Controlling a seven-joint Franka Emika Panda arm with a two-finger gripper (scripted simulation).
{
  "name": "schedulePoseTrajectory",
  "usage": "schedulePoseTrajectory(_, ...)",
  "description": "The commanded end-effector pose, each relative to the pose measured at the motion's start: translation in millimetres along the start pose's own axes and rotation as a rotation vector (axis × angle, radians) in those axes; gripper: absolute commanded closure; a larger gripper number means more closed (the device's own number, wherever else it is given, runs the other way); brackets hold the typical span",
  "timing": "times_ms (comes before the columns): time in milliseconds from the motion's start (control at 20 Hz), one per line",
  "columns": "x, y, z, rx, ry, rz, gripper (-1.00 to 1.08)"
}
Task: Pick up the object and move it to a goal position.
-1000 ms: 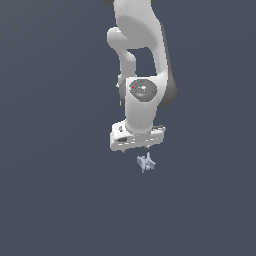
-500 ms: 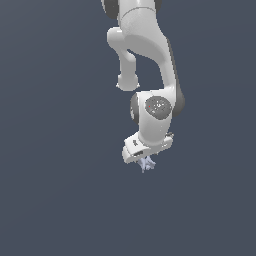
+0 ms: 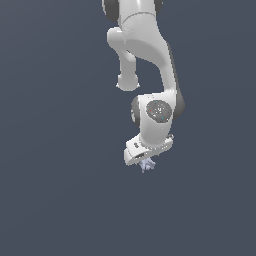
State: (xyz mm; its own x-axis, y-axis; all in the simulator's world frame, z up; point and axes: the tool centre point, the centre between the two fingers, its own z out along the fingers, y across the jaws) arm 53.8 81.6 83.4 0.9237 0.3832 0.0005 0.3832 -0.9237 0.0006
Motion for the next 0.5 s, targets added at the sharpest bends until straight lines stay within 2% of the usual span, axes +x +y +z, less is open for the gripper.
schedulePoseTrajectory(0, -0.5, -0.5, 10.4, 0.0, -0.001, -0.001, -0.92)
schedulePoseTrajectory(450, 0.0, -0.7, 43.2, 0.001, -0.001, -0.004, -0.92)
